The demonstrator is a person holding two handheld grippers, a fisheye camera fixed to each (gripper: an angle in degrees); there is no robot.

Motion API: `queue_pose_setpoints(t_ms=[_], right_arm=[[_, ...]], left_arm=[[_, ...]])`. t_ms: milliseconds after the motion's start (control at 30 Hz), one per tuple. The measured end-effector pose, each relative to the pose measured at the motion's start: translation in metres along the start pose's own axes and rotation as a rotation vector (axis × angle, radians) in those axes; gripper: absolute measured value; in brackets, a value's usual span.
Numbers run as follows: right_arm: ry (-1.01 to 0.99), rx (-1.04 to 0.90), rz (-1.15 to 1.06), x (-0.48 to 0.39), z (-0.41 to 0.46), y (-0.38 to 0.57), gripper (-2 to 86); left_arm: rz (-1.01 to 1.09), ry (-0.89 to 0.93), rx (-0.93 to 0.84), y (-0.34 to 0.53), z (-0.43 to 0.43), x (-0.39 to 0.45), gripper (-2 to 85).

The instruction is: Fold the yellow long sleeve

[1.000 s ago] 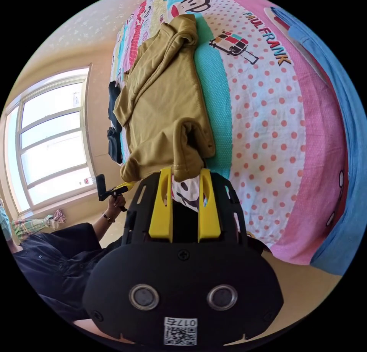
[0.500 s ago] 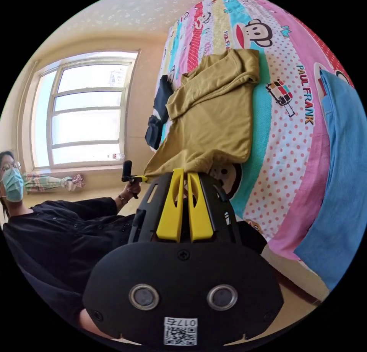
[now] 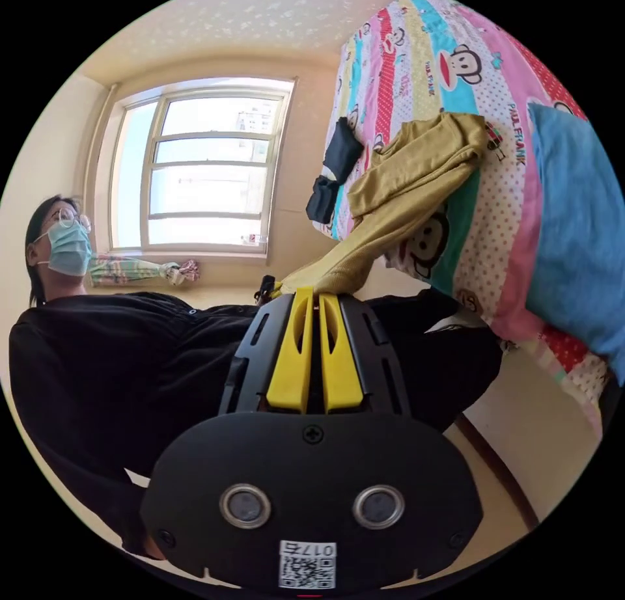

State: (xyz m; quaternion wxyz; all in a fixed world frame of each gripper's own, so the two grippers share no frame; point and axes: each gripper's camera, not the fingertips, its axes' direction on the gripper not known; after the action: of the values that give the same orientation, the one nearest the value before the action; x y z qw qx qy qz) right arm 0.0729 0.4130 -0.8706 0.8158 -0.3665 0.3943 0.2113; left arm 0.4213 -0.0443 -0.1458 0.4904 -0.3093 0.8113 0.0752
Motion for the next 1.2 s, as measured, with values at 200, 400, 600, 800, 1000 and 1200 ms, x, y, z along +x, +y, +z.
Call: queue_pose_setpoints(t_ms=[200, 400, 600, 800, 1000, 1200], right_arm=[[0.050, 0.022, -0.036, 0.020, 0.013, -0.083, 0.8], [0.169, 0.134, -0.051, 0.048, 0.041, -0.266, 1.6], [0.267, 0.256, 0.091, 0.091, 0.065, -0.353, 3.8], [0.551, 0.034, 0.162, 0.137, 0.158, -0.320, 7.7], [0.665, 0.075, 0.128, 0.143, 0.211, -0.304, 7.8], [0.794, 0.054, 0.001, 0.125, 0.246, -0.375, 8.2]], left_arm=[[-0.028, 0.123, 0.171, -0.057, 0.023, -0.021, 4.5], [0.084, 0.122, 0.234, -0.235, 0.034, 0.001, 5.6], [0.128, 0.030, 0.374, -0.345, 0.029, -0.003, 10.7], [0.080, -0.587, 0.180, -0.333, 0.077, -0.035, 12.8], [0.220, -0.742, 0.108, -0.331, 0.129, -0.036, 11.2], [0.475, -0.861, -0.035, -0.434, 0.193, 0.003, 11.6]])
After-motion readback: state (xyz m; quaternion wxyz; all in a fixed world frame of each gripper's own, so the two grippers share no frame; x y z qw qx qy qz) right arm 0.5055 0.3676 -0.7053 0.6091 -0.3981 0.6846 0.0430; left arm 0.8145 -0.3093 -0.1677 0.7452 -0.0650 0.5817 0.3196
